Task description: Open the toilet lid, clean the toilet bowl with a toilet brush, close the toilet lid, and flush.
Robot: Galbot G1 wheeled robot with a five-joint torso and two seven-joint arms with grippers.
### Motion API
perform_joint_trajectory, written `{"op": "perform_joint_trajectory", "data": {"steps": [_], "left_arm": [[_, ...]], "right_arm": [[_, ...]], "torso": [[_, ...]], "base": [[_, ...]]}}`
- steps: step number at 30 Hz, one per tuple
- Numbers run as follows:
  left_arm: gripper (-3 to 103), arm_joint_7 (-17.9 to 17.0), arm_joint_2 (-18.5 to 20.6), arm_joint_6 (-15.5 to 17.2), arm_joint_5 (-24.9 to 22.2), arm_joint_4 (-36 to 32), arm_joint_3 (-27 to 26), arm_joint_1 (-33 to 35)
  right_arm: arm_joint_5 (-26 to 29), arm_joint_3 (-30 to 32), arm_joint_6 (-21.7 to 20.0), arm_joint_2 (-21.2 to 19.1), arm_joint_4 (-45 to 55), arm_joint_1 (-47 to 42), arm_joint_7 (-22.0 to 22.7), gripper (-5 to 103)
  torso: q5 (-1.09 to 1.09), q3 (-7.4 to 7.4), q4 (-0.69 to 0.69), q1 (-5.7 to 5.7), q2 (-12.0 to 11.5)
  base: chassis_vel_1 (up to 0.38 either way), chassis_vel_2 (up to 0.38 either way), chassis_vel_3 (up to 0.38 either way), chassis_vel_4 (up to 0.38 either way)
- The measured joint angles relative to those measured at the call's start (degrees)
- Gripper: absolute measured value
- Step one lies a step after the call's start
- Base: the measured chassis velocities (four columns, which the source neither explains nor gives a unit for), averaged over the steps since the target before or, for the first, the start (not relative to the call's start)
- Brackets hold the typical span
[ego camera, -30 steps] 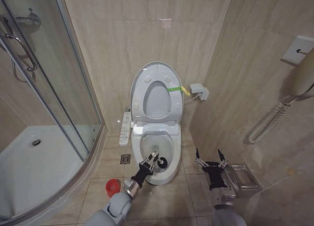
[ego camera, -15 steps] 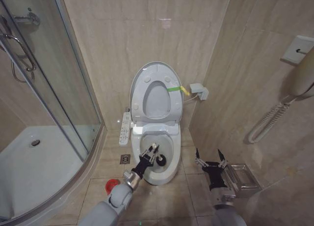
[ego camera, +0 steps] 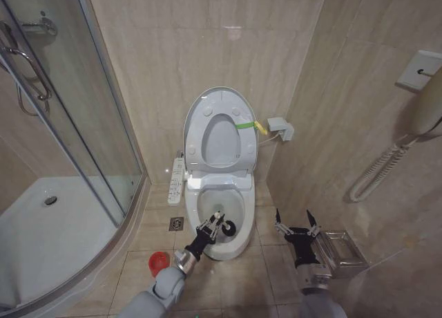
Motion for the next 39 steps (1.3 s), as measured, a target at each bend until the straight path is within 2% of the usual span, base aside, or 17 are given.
{"op": "perform_joint_trajectory", "data": {"steps": [5,7,9,16,18,23,28,31,39], "left_arm": [[22,0.43,-0.76,0.00,-0.89,0.46,-0.25,-1.24],[22,-0.56,-0.57,0.27,0.26,-0.28,-0.87,-1.44],[22,-2.62,0.80,1.01,1.50,-3.47,-1.61,-0.69],[22,-4.23,3.61,2.03,2.15,-10.39,-1.59,2.61],[22,-2.82,2.85,0.25,2.13,-8.68,-1.35,3.76],[22,-1.84,1.30,-0.66,0.83,-4.49,-0.49,3.09],[22,-1.89,0.27,-0.89,0.64,-0.93,-0.59,1.64],[22,-3.23,0.15,-0.60,1.22,1.48,-0.79,-0.11],[22,-3.15,0.07,-0.49,-0.08,4.43,-1.00,-3.83]], "right_arm": [[-0.01,0.00,0.00,0.00,0.00,0.00,0.00,100],[0.00,0.00,0.00,0.00,0.00,0.00,0.00,100],[0.00,0.00,0.00,0.00,0.00,0.00,0.00,100],[0.00,0.00,0.00,0.00,0.00,0.00,0.00,100],[0.00,0.00,0.00,0.00,0.00,0.00,0.00,100],[0.00,0.00,0.00,0.00,0.00,0.00,0.00,100],[0.00,0.00,0.00,0.00,0.00,0.00,0.00,100],[0.00,0.00,0.00,0.00,0.00,0.00,0.00,100],[0.00,0.00,0.00,0.00,0.00,0.00,0.00,100]], "torso": [[0.00,0.00,-0.01,0.00,0.00],[-0.01,0.00,-0.01,0.00,0.00],[0.00,0.00,0.00,0.00,0.00],[0.01,0.00,0.01,0.00,0.00],[0.00,0.00,0.00,0.00,0.01],[0.00,0.00,0.00,0.00,0.01],[0.00,0.00,0.00,0.00,0.01],[0.00,0.00,0.00,0.00,0.01],[0.00,0.00,0.00,0.00,0.01]], "base": [[0.000,0.000,0.000,0.000],[0.000,0.000,0.000,0.000],[0.000,0.000,0.000,0.000],[0.000,0.000,0.000,0.000],[0.000,0.000,0.000,0.000],[0.000,0.000,0.000,0.000],[0.000,0.000,0.000,0.000],[0.000,0.000,0.000,0.000],[0.000,0.000,0.000,0.000]]}}
